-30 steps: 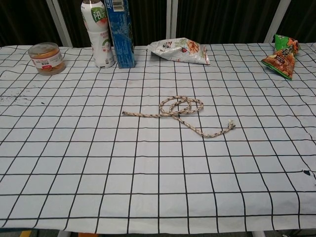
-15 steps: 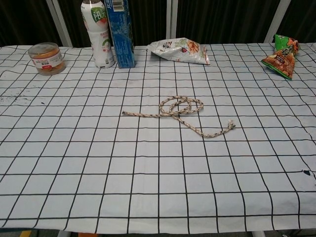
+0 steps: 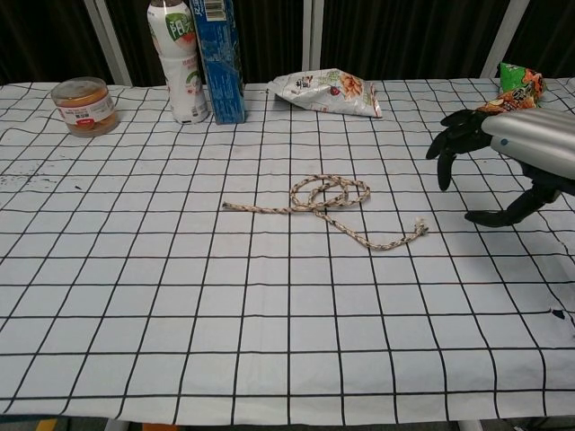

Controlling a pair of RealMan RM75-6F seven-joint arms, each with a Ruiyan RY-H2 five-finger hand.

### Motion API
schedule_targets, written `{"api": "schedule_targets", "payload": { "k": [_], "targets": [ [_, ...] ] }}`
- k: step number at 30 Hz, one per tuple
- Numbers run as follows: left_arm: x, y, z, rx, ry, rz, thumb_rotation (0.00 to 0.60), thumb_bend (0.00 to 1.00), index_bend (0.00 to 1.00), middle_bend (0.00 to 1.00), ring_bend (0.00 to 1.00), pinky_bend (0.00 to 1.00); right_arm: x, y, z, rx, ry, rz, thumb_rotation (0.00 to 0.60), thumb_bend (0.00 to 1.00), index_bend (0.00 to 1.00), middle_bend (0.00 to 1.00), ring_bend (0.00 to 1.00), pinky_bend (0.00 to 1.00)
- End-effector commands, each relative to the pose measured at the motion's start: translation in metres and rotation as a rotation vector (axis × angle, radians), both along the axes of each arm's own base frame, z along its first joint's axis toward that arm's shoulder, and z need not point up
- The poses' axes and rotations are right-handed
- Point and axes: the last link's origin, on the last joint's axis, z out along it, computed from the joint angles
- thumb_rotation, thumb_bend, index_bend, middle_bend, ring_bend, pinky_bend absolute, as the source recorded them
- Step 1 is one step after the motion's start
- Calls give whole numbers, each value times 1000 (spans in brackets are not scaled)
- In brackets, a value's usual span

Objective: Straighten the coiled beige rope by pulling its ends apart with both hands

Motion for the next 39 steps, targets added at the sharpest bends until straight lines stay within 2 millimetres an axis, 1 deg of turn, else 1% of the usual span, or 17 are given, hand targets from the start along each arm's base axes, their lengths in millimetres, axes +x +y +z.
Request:
{"api": "schedule_targets", "payload": {
  "k": [1, 3, 7, 16, 21, 33, 39],
  "targets": [
    [0, 2, 0, -2, 2, 1, 600, 16, 128, 46, 0, 0, 3, -7, -20, 11, 37, 32, 600, 212, 464, 215, 0, 82],
    [0, 3, -1, -4, 1, 0, 600, 16, 128, 46, 0, 0, 4, -7, -30, 22, 39, 35, 600, 232, 477, 214, 0, 71],
    [-1, 3, -2, -10, -3, 3, 600, 16, 128, 46, 0, 0, 6, -6, -42, 37, 45, 51, 600, 262, 488, 193, 0, 2],
    [-6, 1, -3, -13, -15, 12, 600, 17, 127, 46, 0, 0, 10, -1, -57, 43, 63, 85, 600, 316, 488, 165, 0, 0],
    [-9, 0, -4, -15, -22, 17, 600, 16, 127, 46, 0, 0, 10, 0, -61, 36, 67, 90, 600, 345, 488, 165, 0, 0],
    [-12, -1, -5, -20, -35, 22, 600, 17, 128, 46, 0, 0, 6, 2, -67, 37, 69, 74, 600, 355, 491, 165, 0, 0],
    [-12, 0, -5, -19, -35, 20, 600, 17, 128, 46, 0, 0, 6, 0, -68, 37, 67, 68, 600, 367, 527, 166, 0, 0]
  ]
}}
